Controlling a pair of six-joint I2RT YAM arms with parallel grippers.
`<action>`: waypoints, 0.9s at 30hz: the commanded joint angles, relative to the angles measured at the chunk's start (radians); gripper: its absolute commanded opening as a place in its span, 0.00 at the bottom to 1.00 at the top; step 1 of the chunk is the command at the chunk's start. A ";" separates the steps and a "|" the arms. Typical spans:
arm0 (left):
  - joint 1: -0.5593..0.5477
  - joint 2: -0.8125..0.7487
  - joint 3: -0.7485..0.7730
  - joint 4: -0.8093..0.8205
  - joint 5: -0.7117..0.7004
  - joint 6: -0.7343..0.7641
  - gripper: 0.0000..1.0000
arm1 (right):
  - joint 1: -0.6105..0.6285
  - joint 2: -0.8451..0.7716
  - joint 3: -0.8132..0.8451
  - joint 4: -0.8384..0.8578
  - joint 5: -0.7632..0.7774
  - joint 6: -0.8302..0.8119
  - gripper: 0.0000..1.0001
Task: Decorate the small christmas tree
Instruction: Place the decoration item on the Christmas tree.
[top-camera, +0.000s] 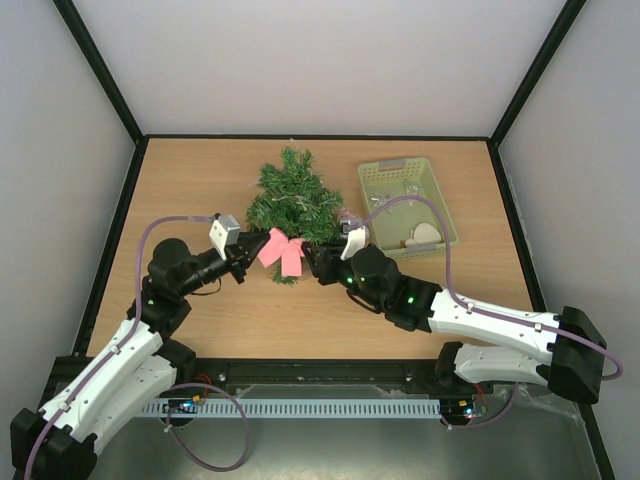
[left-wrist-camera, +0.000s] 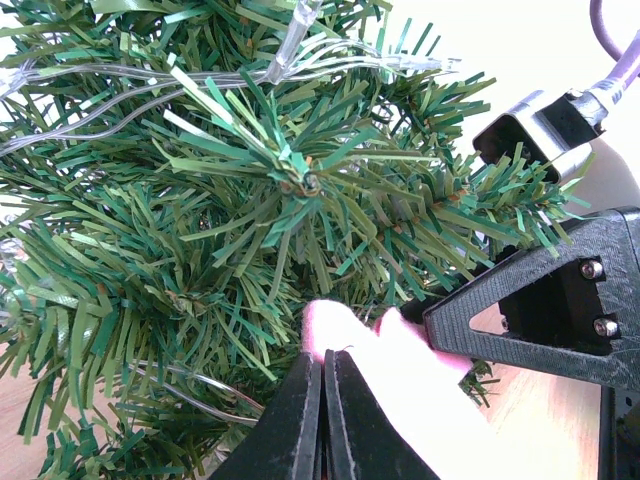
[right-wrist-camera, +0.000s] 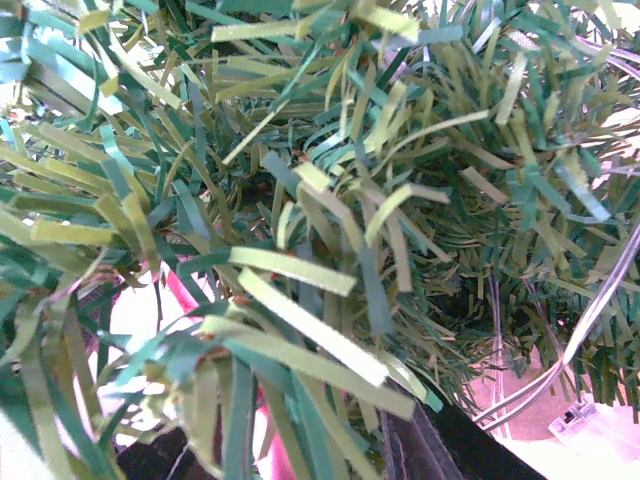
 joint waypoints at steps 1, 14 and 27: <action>-0.006 -0.011 -0.008 0.034 0.017 0.008 0.02 | 0.006 -0.009 0.023 0.030 0.001 -0.014 0.34; -0.008 -0.021 -0.006 0.054 0.066 -0.035 0.02 | 0.006 -0.047 0.023 0.043 -0.061 -0.119 0.11; -0.011 -0.017 -0.016 0.082 0.023 -0.034 0.02 | 0.006 -0.147 -0.050 0.130 -0.076 -0.268 0.02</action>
